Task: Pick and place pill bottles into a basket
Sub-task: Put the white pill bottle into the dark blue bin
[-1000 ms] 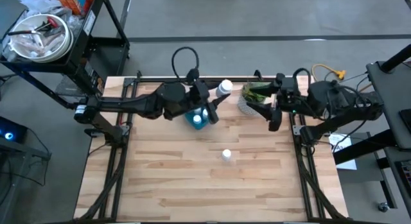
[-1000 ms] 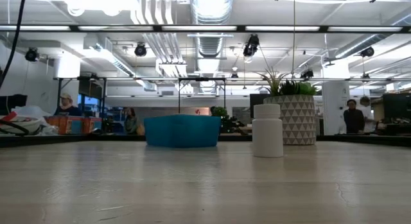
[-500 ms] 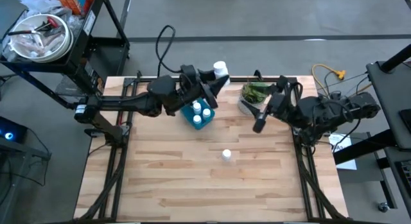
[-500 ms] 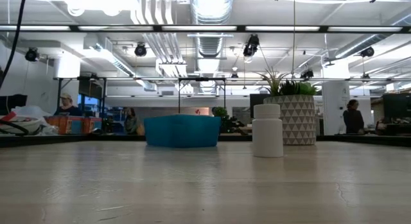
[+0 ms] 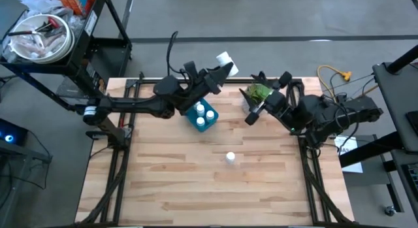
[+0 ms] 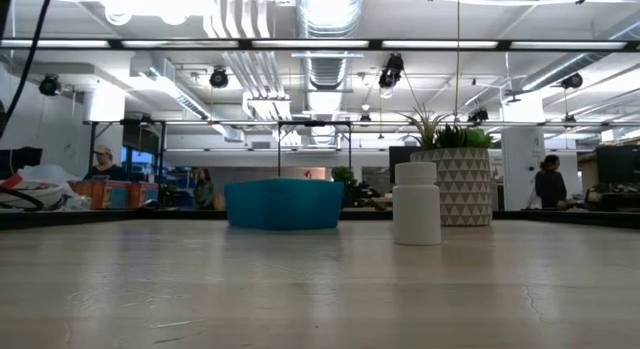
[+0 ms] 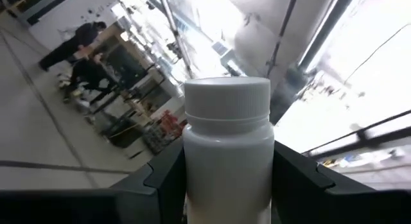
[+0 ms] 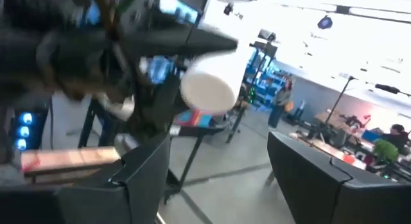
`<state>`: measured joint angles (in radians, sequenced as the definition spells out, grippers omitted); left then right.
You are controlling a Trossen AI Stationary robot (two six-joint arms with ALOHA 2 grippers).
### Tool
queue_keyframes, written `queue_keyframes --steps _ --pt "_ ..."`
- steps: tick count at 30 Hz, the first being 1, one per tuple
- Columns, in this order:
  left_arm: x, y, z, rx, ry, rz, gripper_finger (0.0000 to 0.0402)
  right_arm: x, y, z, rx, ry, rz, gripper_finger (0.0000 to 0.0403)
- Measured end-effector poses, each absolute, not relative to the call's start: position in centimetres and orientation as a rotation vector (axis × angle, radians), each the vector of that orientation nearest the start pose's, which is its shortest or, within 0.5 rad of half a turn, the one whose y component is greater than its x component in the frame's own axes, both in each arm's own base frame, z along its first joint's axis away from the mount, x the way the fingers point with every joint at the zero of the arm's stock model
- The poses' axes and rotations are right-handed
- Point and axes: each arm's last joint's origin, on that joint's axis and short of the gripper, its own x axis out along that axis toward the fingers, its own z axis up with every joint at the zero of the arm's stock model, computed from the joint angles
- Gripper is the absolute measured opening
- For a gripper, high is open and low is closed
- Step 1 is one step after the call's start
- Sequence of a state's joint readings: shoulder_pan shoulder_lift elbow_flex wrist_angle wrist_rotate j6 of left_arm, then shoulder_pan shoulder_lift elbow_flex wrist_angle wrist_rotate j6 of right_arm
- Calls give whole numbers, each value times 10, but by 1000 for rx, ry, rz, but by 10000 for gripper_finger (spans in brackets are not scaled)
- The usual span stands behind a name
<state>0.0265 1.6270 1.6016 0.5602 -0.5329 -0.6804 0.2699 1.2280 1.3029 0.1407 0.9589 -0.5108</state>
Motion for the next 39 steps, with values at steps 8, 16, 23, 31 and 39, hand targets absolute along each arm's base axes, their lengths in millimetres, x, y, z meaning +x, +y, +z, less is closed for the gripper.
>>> queue_keyframes --steps 8,16,23,31,39 --pt "371 25 459 -863 -742 338 166 254 45 452 -428 -30 -692 260" --pt "368 25 463 -868 -770 322 166 259 44 453 -411 -70 -689 262" --pt "368 24 464 -884 -764 290 166 260 41 454 -425 -95 -632 287" --pt "368 24 464 -883 -764 289 166 261 40 454 -425 -99 -633 315" --pt "367 30 464 -870 -768 303 166 262 33 454 -435 -99 -642 301"
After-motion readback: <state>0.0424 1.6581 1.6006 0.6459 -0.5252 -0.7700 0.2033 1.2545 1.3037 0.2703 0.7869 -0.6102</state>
